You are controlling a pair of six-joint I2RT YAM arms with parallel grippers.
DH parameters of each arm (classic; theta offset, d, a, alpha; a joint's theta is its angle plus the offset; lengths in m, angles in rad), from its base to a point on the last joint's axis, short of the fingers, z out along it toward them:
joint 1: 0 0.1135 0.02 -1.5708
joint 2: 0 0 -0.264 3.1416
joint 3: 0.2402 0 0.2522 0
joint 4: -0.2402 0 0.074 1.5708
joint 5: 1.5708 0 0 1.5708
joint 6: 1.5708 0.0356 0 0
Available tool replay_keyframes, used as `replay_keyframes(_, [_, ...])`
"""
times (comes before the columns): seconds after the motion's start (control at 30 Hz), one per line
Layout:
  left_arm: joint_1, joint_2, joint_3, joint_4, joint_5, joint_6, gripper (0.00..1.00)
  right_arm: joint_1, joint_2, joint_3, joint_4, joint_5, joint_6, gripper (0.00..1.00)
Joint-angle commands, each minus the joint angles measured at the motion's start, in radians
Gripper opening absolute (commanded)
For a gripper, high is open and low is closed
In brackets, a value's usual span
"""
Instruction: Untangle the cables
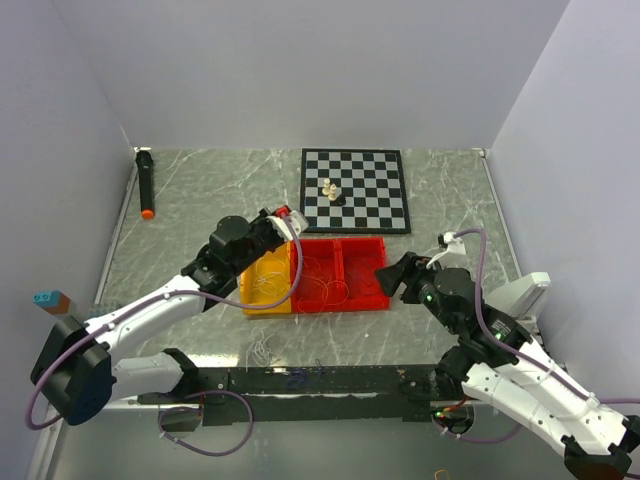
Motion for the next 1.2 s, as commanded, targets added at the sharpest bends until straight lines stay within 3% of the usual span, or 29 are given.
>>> replay_keyframes(0.0, [0.002,0.032,0.024,0.065,-0.042,0.065,0.01,-0.010,0.002,-0.018,0.032,-0.004,0.008,0.80])
replay_keyframes(0.47, [-0.024,0.258,0.308,0.168,-0.102,0.039,0.01,-0.041,-0.004,-0.047,0.061,-0.032,-0.008,0.80])
replay_keyframes(0.67, [-0.028,0.233,0.234,0.170,-0.039,0.073,0.01,-0.057,-0.012,-0.052,0.054,-0.046,-0.012,0.80])
replay_keyframes(0.93, [-0.145,0.135,0.070,-0.039,0.079,0.060,0.01,-0.071,-0.027,-0.050,0.031,-0.052,-0.017,0.80])
replay_keyframes(1.17, [-0.185,0.131,0.064,-0.172,0.140,0.013,0.01,-0.077,-0.027,-0.046,0.029,-0.057,-0.012,0.81])
